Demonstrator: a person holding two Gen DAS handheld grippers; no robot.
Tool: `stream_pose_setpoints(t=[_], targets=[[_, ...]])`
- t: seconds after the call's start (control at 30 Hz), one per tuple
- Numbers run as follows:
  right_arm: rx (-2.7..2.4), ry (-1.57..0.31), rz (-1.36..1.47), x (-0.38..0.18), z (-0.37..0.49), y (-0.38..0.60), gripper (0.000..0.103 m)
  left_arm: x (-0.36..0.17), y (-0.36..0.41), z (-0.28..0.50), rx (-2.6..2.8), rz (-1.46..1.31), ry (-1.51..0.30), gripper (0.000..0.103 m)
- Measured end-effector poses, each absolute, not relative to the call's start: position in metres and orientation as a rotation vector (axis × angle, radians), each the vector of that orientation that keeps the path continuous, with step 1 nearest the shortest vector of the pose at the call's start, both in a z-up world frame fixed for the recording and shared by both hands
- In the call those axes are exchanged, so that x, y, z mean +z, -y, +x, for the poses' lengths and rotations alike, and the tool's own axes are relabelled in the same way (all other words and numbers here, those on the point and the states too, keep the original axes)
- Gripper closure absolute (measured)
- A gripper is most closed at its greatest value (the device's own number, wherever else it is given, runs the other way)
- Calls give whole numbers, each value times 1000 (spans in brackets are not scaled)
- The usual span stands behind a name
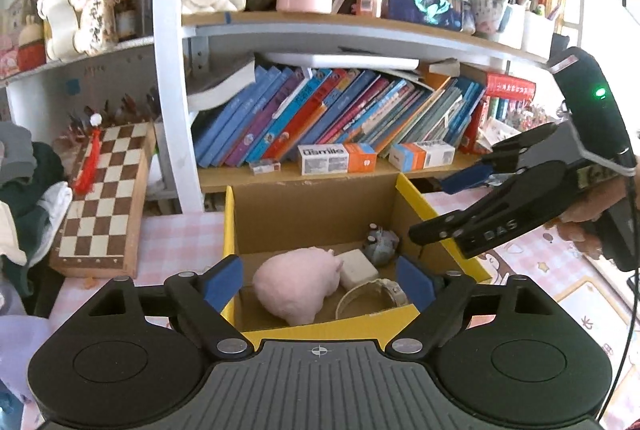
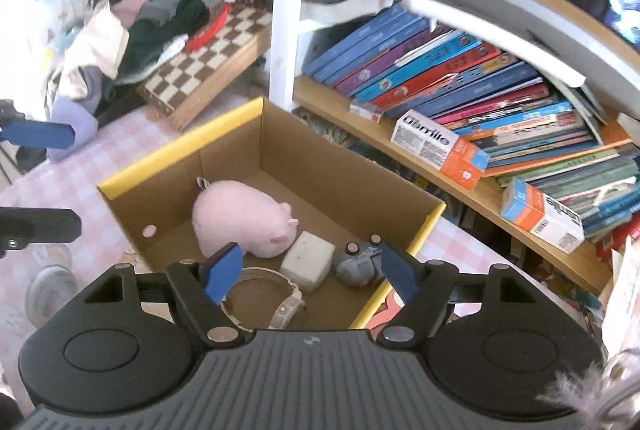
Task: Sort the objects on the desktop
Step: 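Withdraw both grippers from the box back over the table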
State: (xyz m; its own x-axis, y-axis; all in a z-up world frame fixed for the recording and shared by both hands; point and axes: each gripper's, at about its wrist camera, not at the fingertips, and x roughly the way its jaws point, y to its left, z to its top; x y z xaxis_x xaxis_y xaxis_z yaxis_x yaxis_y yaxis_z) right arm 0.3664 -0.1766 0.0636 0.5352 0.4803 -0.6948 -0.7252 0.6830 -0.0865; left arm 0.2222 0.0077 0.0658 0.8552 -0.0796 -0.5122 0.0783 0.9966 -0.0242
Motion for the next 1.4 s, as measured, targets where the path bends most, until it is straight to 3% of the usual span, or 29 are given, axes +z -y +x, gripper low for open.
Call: stream_pose_setpoints(t=[0.4,1.4], targets=[[654,-652,-267,78,292,205,19,70,-9,176,-118,21,-501,11],[406,-783,-157,7,119,190,12,29,-48,56,-127,-64,-590,11]])
